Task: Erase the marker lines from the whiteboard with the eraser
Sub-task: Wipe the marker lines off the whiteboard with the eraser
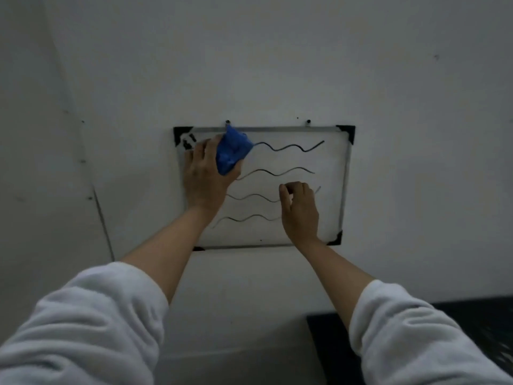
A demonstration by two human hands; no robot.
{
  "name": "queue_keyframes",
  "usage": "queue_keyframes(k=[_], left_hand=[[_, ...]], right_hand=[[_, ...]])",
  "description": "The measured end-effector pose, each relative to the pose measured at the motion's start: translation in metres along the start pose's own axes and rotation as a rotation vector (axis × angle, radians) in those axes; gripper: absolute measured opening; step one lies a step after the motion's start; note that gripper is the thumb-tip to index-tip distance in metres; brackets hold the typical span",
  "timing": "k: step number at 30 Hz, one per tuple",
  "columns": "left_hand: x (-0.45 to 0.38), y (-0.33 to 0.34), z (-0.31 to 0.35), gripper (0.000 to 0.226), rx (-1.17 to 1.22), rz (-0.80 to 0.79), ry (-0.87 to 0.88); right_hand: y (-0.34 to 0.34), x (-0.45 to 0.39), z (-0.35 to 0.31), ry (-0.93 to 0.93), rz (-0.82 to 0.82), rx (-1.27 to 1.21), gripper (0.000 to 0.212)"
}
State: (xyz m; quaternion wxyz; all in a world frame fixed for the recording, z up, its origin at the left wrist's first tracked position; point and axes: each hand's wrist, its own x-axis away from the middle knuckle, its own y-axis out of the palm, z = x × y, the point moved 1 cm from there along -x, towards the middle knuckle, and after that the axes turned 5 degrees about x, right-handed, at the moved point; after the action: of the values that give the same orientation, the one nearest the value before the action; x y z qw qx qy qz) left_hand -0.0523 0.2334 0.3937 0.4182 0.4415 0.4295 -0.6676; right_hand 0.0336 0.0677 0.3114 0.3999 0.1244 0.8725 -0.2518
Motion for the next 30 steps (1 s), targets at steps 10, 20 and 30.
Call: queue_keyframes(k=[10,20,30], left_hand=[[-0.047,-0.033,-0.068,0.056,-0.327,-0.049,0.05],[-0.028,-0.016,-0.092,0.054,-0.36,-0.11,0.281],[-0.021,0.003,-0.087,0.056,-0.343,-0.111,0.326]], right_hand=[[0.003,-0.027,0.01,-0.044,0.151,0.252,0.044],[-0.017,-0.042,0.03,0.111,0.204,0.351,0.056],[-0.016,-0.049,0.033,0.174,0.103,0.356,0.06]])
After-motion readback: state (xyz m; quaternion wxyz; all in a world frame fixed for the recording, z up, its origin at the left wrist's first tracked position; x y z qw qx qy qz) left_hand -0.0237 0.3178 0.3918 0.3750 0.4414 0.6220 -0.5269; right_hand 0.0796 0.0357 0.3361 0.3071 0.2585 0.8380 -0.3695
